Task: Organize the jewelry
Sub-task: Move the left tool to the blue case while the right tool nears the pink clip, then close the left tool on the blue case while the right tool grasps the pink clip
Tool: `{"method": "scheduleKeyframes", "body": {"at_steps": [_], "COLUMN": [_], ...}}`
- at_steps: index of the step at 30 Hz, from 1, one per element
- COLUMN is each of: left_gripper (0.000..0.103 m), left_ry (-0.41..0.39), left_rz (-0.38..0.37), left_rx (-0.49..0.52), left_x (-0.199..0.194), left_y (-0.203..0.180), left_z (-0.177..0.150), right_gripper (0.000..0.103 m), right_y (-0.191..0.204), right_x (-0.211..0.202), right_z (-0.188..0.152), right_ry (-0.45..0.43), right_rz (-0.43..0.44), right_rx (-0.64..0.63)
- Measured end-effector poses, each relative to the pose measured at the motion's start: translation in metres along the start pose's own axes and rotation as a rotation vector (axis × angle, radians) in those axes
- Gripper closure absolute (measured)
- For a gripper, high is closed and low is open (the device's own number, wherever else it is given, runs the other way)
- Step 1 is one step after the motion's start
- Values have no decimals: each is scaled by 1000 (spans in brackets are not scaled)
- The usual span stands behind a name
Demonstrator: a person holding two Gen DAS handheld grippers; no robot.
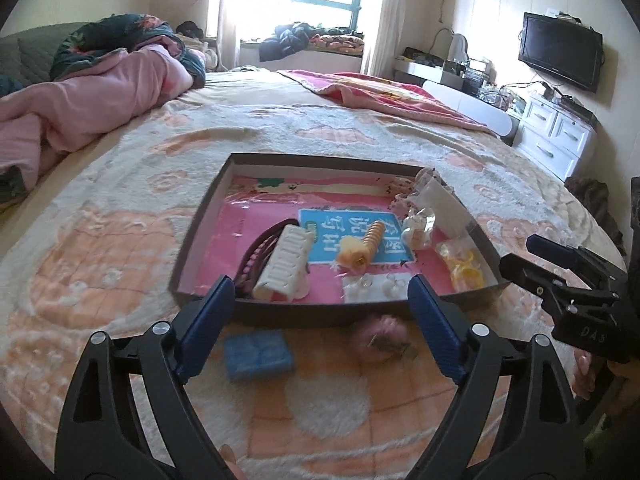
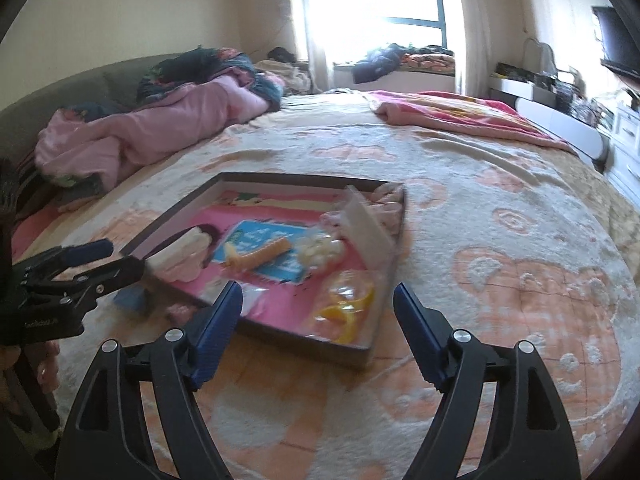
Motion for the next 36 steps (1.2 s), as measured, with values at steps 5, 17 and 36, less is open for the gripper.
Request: {"method": "scheduleKeyframes", "body": {"at_steps": [5,17,36], "left_gripper": [23,24,34], "left_ry": [5,53,150], "left_rz": [23,76,-9], "left_rx": [-12,-64,-103], "left_x": [-6,-5,20], "left_y": [13,54,60], "left_z": [-7,-23,-35], "right_gripper": [28,28,48], "right_y": [26,66,93], "right_x": [2,21,66], "right_z": [-5,-13,-18], "right_ry": [9,69,203], "right_rz": [38,111,233], "right_rx": [-71,-168,-208]}}
Point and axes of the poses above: each gripper's, at about its wrist camera, not at the fingertips, and x roughly the way its jaws point, y to its left, z to its top, the point moved 1 cm from there along x, roughly the way its jaws point, and after that the axes turned 3 degrees about -x, right-handed, at the moved point
